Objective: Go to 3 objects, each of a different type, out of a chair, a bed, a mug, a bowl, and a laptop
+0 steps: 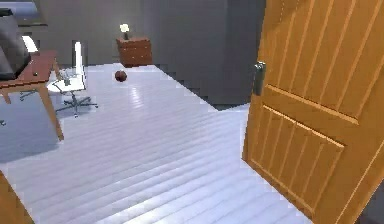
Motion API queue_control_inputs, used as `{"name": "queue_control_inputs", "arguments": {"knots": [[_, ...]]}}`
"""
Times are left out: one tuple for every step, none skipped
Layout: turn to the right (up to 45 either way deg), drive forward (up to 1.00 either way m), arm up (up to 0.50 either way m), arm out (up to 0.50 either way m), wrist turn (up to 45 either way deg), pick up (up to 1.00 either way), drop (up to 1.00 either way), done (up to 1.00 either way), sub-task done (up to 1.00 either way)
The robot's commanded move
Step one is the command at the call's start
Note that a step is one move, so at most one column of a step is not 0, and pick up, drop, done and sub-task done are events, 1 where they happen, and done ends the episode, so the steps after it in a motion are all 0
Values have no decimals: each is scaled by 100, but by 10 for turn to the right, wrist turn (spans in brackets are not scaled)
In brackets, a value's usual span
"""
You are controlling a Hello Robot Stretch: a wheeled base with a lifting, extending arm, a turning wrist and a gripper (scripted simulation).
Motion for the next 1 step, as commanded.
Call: {"name": "queue_control_inputs", "arguments": {"knots": [[0, 100, 0, 0, 0, 0, 0, 0, 0]]}}
